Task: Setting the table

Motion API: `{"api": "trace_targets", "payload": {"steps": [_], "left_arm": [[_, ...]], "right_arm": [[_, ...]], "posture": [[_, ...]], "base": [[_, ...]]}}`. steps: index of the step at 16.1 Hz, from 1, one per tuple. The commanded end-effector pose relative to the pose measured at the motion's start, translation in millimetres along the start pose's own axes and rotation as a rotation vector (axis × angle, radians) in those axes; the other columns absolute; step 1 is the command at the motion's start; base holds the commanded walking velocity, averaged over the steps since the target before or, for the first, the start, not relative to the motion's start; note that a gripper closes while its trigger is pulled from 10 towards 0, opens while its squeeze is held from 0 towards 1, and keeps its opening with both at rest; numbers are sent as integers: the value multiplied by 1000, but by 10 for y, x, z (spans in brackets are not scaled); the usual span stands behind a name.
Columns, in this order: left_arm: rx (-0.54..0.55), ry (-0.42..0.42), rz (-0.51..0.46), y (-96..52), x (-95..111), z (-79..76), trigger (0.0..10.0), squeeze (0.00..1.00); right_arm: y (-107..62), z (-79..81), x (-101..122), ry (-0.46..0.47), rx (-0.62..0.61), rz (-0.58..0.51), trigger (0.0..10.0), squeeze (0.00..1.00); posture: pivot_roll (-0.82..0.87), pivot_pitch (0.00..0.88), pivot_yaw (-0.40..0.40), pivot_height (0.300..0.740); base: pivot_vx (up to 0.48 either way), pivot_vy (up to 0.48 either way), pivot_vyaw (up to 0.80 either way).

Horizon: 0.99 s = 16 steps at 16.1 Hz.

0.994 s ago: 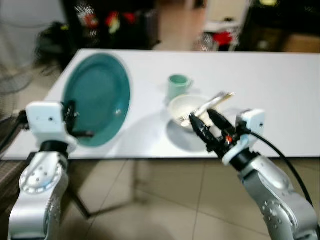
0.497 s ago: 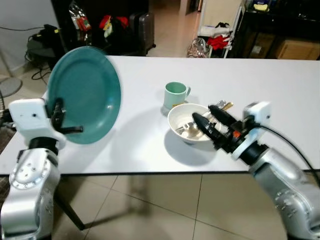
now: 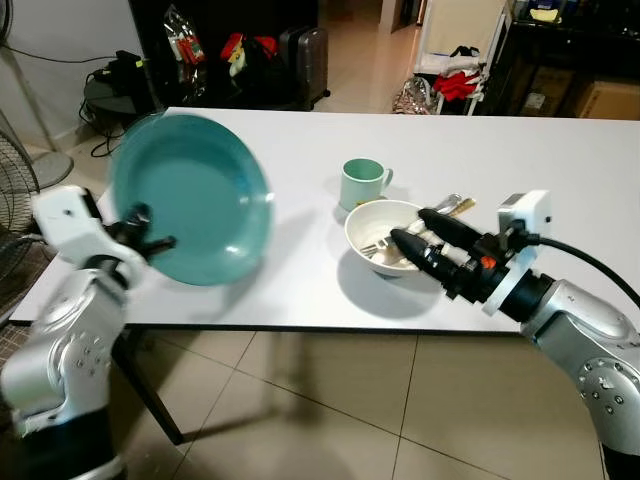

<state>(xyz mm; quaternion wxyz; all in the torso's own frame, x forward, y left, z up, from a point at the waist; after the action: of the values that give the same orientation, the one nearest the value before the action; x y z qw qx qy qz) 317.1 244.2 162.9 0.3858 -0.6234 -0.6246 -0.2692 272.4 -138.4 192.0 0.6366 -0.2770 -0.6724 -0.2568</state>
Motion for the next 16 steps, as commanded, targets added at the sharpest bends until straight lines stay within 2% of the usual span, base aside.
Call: {"api": "trace_targets", "payload": {"steps": [1,2,4,6,8,13,16], "left_arm": [[-18,-61,31,44,-13,-42,10000,0],[-2,-102,83,98,-120,-18,10000,0],[49,-141,112,157,-204,52,10000,0],[108,-231,146,245,-318,128,10000,0],[123,-291,182,288,-417,134,10000,0],[163,-508,270,320,-632,123,10000,0],[140,-530,337,307,-726,56,10000,0]], "right_arm": [[-20,62,-5,-9,46,25,10000,0],[-52,101,-56,-27,78,67,10000,0],[-89,119,-106,-51,103,106,10000,0],[-145,127,-140,-80,129,145,10000,0],[-188,156,-160,-83,158,171,10000,0],[-291,192,-215,-82,187,229,10000,0],[-306,235,-229,-75,212,237,10000,0]], "posture": [[-88,0,36,740],[-89,0,37,740],[-98,0,40,740],[-109,0,41,740],[-119,0,45,740],[-133,0,57,740],[-129,0,56,740]], "base": [[0,0,0],[0,0,0],[0,0,0],[0,0,0],[0,0,0],[0,0,0],[0,0,0]]}}
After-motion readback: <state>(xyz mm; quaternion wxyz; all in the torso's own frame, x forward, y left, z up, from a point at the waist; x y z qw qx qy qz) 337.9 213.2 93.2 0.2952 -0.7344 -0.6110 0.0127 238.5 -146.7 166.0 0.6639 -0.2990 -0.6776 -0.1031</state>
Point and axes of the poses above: a point about 5 cm out from each wrist's last joint towards the gripper, its own y axis pointing out of the wrist towards the gripper, its own x axis along the axis of the wrist's last joint, z = x × y, the point moved 3 cm from there along y, pointing out of the wrist towards the gripper, and after that the axes turned 12 degrees about -y, right-handed, at the moved point
